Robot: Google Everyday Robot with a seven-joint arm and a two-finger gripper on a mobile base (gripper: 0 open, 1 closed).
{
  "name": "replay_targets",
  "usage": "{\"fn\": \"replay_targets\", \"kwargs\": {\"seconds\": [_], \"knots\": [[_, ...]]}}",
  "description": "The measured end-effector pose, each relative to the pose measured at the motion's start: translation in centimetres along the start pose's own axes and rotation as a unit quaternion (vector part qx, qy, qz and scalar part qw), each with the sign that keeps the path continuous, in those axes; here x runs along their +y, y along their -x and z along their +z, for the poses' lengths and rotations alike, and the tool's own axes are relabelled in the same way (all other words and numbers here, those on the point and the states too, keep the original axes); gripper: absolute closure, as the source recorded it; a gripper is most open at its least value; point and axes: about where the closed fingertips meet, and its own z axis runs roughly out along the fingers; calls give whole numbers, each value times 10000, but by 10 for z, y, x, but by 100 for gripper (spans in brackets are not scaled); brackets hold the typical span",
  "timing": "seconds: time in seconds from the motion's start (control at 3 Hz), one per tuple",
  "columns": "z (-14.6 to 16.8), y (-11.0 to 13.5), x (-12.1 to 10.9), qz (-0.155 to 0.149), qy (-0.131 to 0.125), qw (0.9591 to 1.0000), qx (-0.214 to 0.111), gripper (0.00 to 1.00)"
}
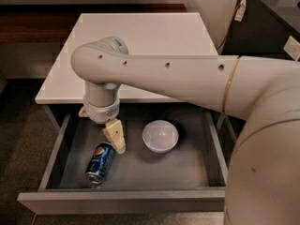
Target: Pick pepsi can from top drawer and place on counter
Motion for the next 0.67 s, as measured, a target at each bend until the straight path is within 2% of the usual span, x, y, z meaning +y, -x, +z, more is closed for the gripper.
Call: {"fn": "replay_targets", "kwargs": {"seconds": [0.67], "knots": [[33,22,-12,-546,75,9984,128,0]]}}
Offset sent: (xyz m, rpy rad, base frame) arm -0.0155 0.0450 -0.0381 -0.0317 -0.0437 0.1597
